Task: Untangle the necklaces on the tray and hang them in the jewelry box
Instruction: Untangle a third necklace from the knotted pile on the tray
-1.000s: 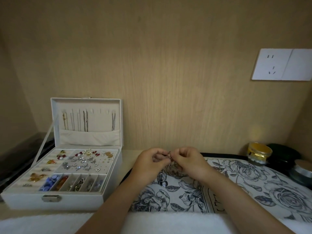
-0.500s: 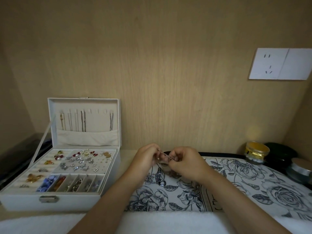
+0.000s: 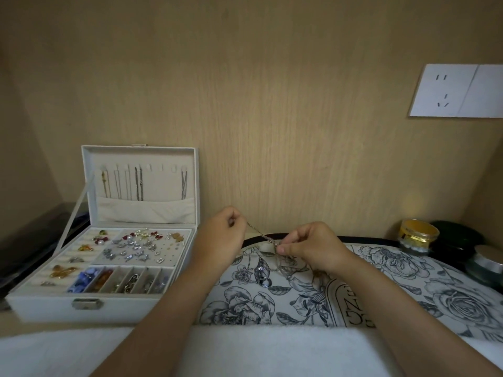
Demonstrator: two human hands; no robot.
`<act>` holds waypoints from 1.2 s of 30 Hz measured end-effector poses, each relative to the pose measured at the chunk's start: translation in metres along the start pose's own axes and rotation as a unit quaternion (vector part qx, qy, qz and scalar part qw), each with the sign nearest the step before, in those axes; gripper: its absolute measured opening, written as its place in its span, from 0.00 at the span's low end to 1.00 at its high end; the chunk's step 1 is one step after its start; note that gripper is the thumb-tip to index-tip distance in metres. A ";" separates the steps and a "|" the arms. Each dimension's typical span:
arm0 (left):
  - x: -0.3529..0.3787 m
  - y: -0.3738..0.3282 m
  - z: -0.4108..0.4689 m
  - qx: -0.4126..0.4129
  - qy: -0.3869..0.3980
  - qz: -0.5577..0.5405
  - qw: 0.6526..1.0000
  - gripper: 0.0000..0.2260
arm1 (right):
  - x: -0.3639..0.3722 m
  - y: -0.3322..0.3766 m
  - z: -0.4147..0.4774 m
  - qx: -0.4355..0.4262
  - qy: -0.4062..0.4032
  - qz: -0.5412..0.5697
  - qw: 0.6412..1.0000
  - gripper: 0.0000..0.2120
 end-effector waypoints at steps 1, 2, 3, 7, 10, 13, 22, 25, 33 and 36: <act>0.000 -0.002 -0.001 0.012 -0.006 0.024 1.000 0.09 | 0.002 -0.001 0.001 0.002 0.010 -0.016 1.000 0.03; 0.001 -0.004 -0.002 0.028 -0.013 0.053 0.998 0.09 | 0.004 -0.001 0.001 0.003 0.023 -0.028 0.999 0.02; 0.001 -0.005 -0.002 0.046 -0.020 0.083 0.995 0.08 | 0.006 -0.003 0.001 0.005 0.033 -0.033 0.999 0.03; 0.007 0.003 0.004 0.063 0.002 0.156 0.986 0.07 | 0.011 -0.005 0.001 -0.009 0.066 0.016 0.998 0.06; 0.028 0.024 0.010 0.009 0.100 0.165 0.981 0.08 | 0.013 -0.001 0.003 -0.029 0.042 0.056 0.997 0.05; 0.045 0.029 0.009 0.018 0.171 0.122 0.978 0.11 | 0.018 0.001 0.005 -0.044 0.032 0.056 0.997 0.04; 0.054 0.002 -0.001 -0.002 0.260 -0.105 0.960 0.04 | 0.019 0.013 0.004 -0.026 -0.007 0.041 0.999 0.05; 0.047 -0.001 -0.002 -0.021 0.264 -0.100 0.959 0.03 | 0.017 0.022 0.002 -0.019 -0.031 0.020 0.999 0.05; 0.024 -0.023 -0.001 -0.008 0.263 -0.025 0.964 0.03 | 0.008 0.045 -0.001 -0.029 -0.079 -0.018 0.996 0.04; 0.013 -0.028 0.003 0.004 0.217 -0.020 0.976 0.09 | 0.011 0.058 -0.008 -0.039 -0.032 0.040 0.998 0.06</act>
Point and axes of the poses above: each hand's wrist, its own z-axis towards the middle knuckle, its own x-axis out of the palm, y = z × x, the point moved 6 cm from there along z, towards the middle knuckle, and after that the axes turned 11 degrees about y, right-handed, at the moved point
